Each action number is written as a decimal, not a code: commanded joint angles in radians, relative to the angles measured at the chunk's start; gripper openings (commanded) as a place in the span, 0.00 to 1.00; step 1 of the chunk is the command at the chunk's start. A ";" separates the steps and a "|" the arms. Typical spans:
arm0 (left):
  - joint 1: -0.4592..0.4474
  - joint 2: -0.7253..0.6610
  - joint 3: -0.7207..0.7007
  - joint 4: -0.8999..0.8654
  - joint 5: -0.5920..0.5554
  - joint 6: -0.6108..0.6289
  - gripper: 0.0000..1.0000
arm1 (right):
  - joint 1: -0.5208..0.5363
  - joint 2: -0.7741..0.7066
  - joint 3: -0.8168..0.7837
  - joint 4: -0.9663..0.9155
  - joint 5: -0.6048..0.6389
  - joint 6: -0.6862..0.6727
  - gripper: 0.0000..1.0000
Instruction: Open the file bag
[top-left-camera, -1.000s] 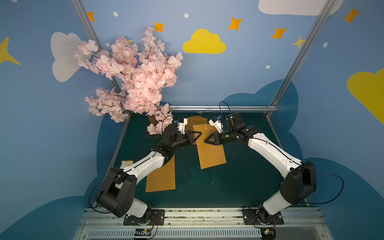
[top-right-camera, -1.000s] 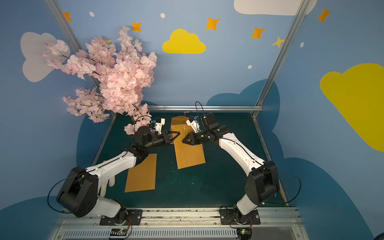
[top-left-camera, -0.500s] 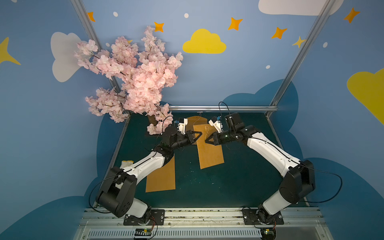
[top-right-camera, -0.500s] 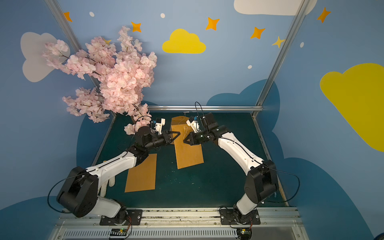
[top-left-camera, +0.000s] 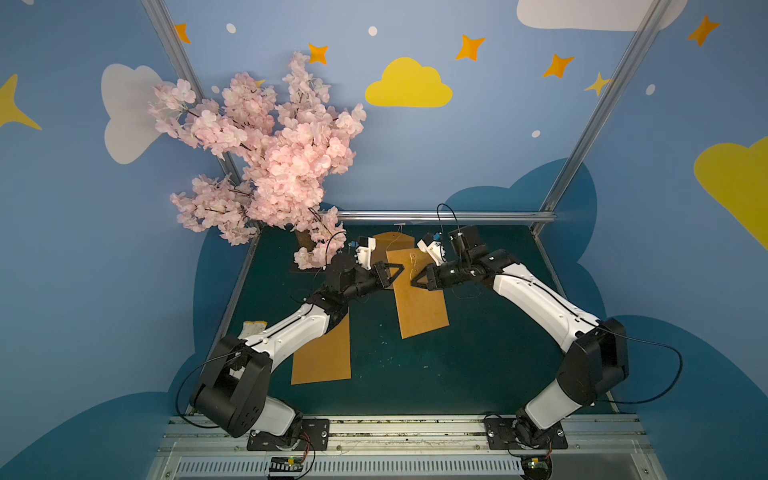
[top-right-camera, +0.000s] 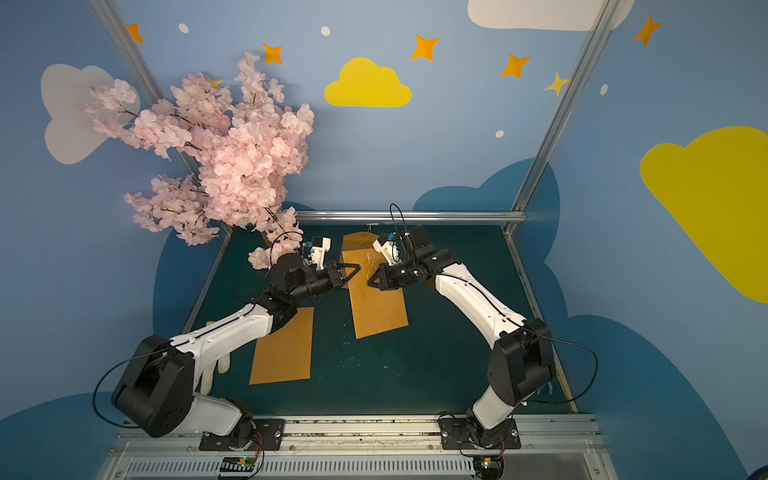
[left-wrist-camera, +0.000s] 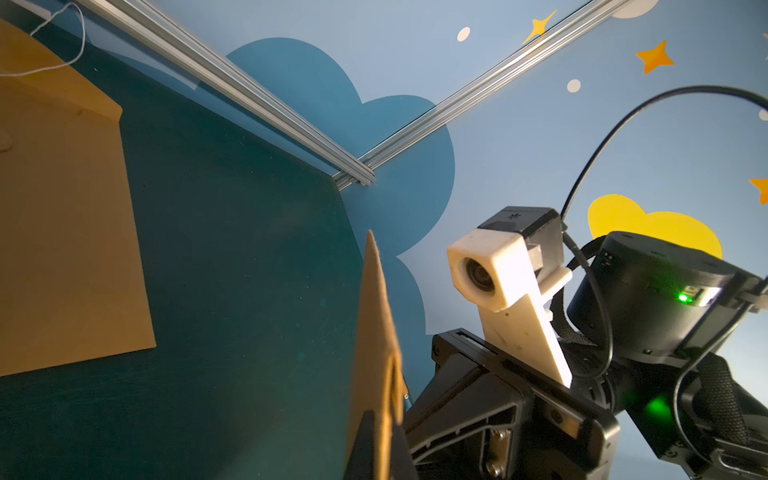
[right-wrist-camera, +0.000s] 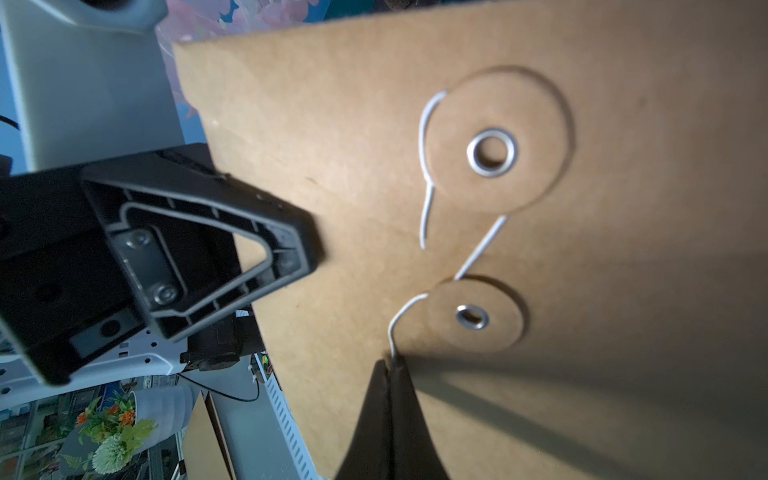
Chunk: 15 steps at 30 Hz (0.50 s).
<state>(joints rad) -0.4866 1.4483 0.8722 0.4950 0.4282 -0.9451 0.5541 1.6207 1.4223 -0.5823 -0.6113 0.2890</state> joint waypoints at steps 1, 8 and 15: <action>-0.020 -0.050 0.013 0.005 0.034 0.041 0.02 | 0.004 -0.020 0.015 0.011 -0.004 0.006 0.00; -0.023 -0.041 0.004 0.010 0.038 0.041 0.03 | -0.013 -0.052 0.018 0.039 -0.045 0.022 0.00; -0.031 -0.025 -0.013 0.026 0.044 0.032 0.03 | -0.028 -0.059 0.019 0.060 -0.067 0.035 0.00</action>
<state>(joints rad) -0.5102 1.4311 0.8711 0.4789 0.4419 -0.9192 0.5335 1.5887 1.4223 -0.5438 -0.6651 0.3164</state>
